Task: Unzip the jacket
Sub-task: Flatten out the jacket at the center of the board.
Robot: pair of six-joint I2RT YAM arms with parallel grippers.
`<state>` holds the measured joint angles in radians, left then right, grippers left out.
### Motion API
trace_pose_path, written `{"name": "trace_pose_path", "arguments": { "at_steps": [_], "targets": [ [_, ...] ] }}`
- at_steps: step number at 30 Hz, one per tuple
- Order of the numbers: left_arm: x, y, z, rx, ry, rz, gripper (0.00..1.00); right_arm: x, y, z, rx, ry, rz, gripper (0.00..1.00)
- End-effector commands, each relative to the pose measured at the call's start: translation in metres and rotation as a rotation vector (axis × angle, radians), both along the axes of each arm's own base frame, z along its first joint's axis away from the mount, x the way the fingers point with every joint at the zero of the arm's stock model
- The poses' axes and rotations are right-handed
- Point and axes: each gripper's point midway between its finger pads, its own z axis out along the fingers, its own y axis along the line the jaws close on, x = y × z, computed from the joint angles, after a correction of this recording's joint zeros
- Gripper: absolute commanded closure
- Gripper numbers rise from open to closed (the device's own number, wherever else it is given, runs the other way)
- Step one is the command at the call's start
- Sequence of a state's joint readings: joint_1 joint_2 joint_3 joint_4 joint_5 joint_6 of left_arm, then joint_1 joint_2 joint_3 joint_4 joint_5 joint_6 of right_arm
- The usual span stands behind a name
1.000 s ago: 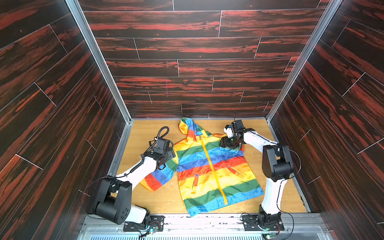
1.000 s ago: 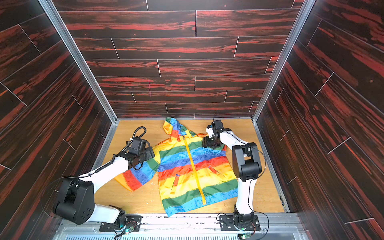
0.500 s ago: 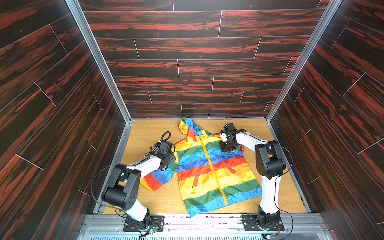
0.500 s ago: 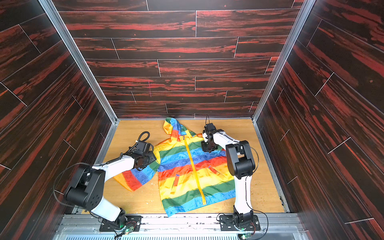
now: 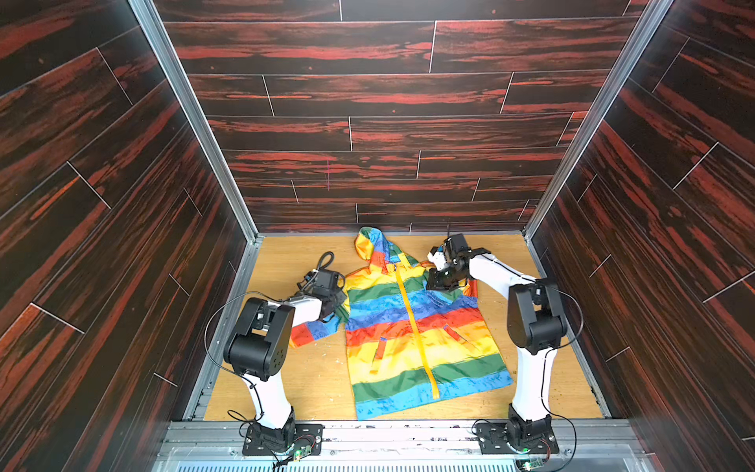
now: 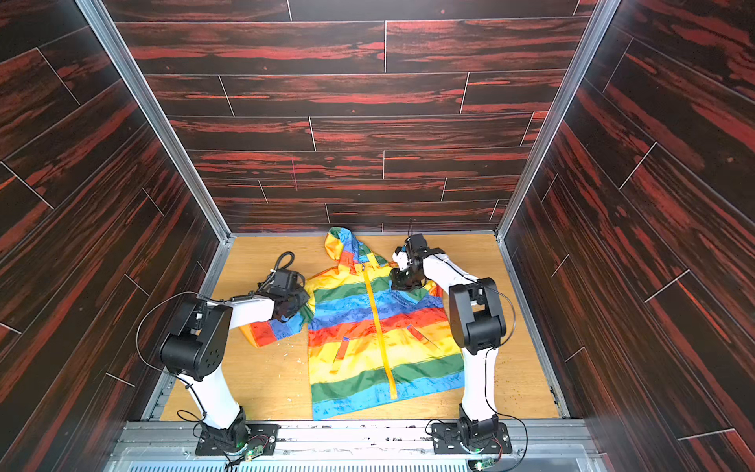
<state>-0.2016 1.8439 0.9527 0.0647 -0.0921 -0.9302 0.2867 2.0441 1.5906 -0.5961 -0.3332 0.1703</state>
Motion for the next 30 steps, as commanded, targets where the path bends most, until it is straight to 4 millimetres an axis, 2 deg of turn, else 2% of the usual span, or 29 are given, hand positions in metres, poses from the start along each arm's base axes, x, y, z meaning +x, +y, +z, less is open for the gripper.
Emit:
{"name": "trace_pose_path", "arguments": {
  "at_steps": [1, 4, 7, 9, 11, 13, 15, 17, 19, 21, 23, 24, 26, 28, 30],
  "targets": [
    [-0.033, 0.056, -0.042, 0.074, 0.206, 0.054, 0.81, 0.008, -0.006, 0.098, 0.270, -0.133, -0.036, 1.00],
    [-0.016, 0.074, -0.023, 0.126, 0.208, 0.055, 0.82, 0.015, -0.040, 0.133, 0.365, -0.176, -0.109, 1.00],
    [-0.003, 0.088, -0.003, 0.174, 0.203, 0.042, 0.82, 0.020, -0.083, 0.142, 0.300, -0.188, -0.188, 1.00],
    [-0.001, 0.096, 0.009, 0.183, 0.185, 0.049, 0.82, 0.019, -0.115, 0.136, 0.215, -0.168, -0.244, 1.00],
    [-0.003, 0.104, 0.021, 0.199, 0.167, 0.067, 0.82, 0.015, -0.149, 0.120, 0.098, -0.135, -0.309, 1.00],
    [-0.006, 0.112, 0.031, 0.211, 0.147, 0.088, 0.82, 0.005, -0.182, 0.098, -0.050, -0.081, -0.375, 1.00],
    [-0.010, 0.118, 0.040, 0.217, 0.125, 0.104, 0.81, -0.011, -0.206, 0.082, -0.126, -0.031, -0.435, 1.00],
    [-0.013, 0.123, 0.046, 0.222, 0.115, 0.116, 0.78, -0.023, -0.213, 0.082, -0.062, -0.026, -0.493, 1.00],
    [-0.014, 0.124, 0.060, 0.226, 0.079, 0.121, 0.70, -0.029, -0.223, 0.090, 0.038, -0.060, -0.564, 1.00],
    [-0.016, 0.125, 0.072, 0.229, 0.035, 0.126, 0.63, -0.032, -0.249, 0.099, 0.151, -0.086, -0.707, 1.00],
    [-0.020, 0.125, 0.084, 0.228, -0.006, 0.135, 0.50, -0.039, -0.274, 0.103, 0.206, -0.096, -0.818, 1.00],
    [-0.021, 0.125, 0.090, 0.223, -0.027, 0.140, 0.47, -0.045, -0.285, 0.102, 0.187, -0.102, -0.859, 0.96],
    [-0.024, 0.123, 0.101, 0.214, -0.064, 0.141, 0.40, -0.063, -0.309, 0.094, 0.035, -0.097, -0.937, 0.57],
    [-0.026, 0.121, 0.111, 0.206, -0.089, 0.133, 0.33, -0.080, -0.331, 0.087, -0.125, -0.087, -1.000, 0.42],
    [-0.027, 0.118, 0.119, 0.192, -0.110, 0.120, 0.28, -0.094, -0.352, 0.084, -0.267, -0.079, -1.041, 0.33]
  ]
}}
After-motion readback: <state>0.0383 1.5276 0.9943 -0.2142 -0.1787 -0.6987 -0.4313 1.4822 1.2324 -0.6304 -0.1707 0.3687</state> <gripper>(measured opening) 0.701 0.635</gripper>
